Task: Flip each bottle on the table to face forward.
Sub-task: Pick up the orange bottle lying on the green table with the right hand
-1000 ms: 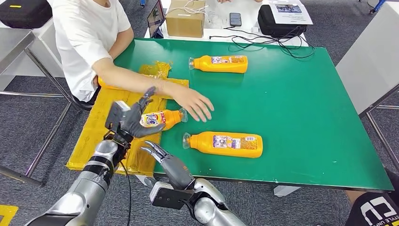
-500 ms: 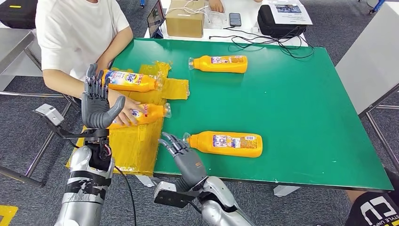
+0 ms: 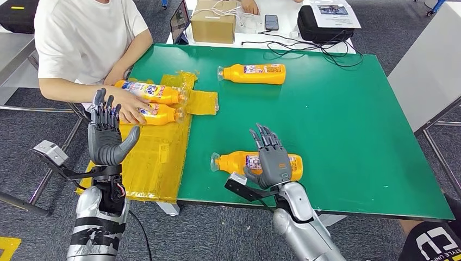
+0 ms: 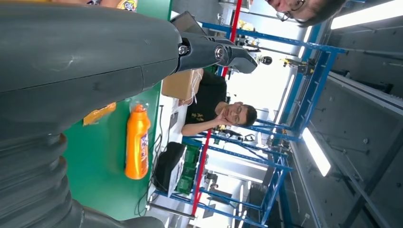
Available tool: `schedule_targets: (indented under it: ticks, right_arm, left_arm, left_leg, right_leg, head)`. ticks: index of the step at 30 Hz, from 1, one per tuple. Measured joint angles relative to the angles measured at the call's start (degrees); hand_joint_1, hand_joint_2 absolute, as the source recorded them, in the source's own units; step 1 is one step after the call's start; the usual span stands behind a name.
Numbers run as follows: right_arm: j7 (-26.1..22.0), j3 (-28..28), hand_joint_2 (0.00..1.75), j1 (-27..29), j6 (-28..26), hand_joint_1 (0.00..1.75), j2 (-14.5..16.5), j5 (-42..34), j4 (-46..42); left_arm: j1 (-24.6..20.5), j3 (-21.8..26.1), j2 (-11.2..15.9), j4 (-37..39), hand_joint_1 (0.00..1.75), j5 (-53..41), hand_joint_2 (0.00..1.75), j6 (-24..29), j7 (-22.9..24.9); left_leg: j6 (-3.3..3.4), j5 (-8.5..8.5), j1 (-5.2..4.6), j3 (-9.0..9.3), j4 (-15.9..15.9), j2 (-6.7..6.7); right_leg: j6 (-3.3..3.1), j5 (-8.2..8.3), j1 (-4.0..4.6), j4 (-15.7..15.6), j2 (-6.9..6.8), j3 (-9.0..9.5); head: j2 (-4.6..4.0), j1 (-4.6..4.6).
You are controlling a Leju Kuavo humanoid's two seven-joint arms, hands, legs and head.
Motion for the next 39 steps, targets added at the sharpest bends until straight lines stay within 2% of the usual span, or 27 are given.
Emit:
schedule_targets:
  ticks: [4,7,12,17,24,34,39]
  right_arm:
    - [1.18,-0.86,1.75,-0.82,-0.43,0.0,-0.28,0.66,1.18]
    - [1.06,-1.92,1.75,-2.86,1.33,0.0,-0.25,-0.96,3.91]
    - [-0.43,-3.37,1.75,-5.86,2.33,0.0,0.82,-3.42,11.05]
    - [-0.81,-3.92,1.75,-7.58,2.73,0.0,1.87,-3.96,15.52]
    - [3.07,-3.93,1.75,-9.06,5.07,0.0,2.18,-2.74,17.22]
    - [1.74,-3.7,1.75,-11.56,12.16,0.0,3.16,-3.31,19.37]
    - [1.56,-3.45,1.75,-12.43,13.44,0.0,3.99,-3.43,20.16]
  left_arm:
    - [-0.01,-0.04,-0.07,-0.13,0.0,1.83,1.75,-1.52,0.97]
    - [-0.17,-0.23,-0.09,-0.11,0.0,2.99,1.75,-2.18,2.25]
    - [-1.17,-1.03,-0.01,1.23,0.0,-0.09,1.75,0.7,3.4]
    - [-2.0,-1.81,0.08,2.77,0.0,-0.24,1.75,0.92,3.2]
    - [-1.37,-1.99,0.35,2.9,0.0,-0.51,1.75,0.38,3.39]
    - [-0.57,-2.17,0.64,3.2,0.0,-2.38,1.75,-0.3,1.88]
    - [-0.99,-2.67,0.68,3.17,0.0,-3.08,1.75,-0.15,1.96]
  left_leg:
    - [0.0,0.0,0.0,-0.01,0.0,0.0]
    - [0.0,0.0,0.0,-0.01,0.0,0.01]
    - [0.02,0.02,-0.01,0.0,0.01,-0.03]
    - [0.01,0.02,-0.01,0.04,0.01,-0.01]
    - [0.01,0.02,0.0,0.11,0.0,0.0]
    - [0.02,0.01,0.0,0.46,-0.01,0.03]
    - [0.03,0.06,0.01,0.47,-0.01,0.02]
  right_leg:
    - [0.0,-0.01,0.0,0.0,0.0,0.0]
    - [0.0,-0.01,-0.01,-0.01,0.0,0.0]
    - [0.01,0.01,-0.02,-0.01,-0.02,0.01]
    - [0.01,0.01,-0.01,0.0,0.0,0.02]
    - [0.0,0.0,-0.01,-0.01,0.0,0.1]
    - [-0.01,0.0,-0.01,-0.03,0.03,0.4]
    - [-0.01,0.02,0.0,-0.02,0.02,0.42]
  head:
    - [0.0,0.0]
    - [0.0,0.01]
    - [0.0,0.0]
    - [0.0,-0.01]
    - [0.0,0.0]
    - [0.0,0.0]
    - [0.0,-0.02]
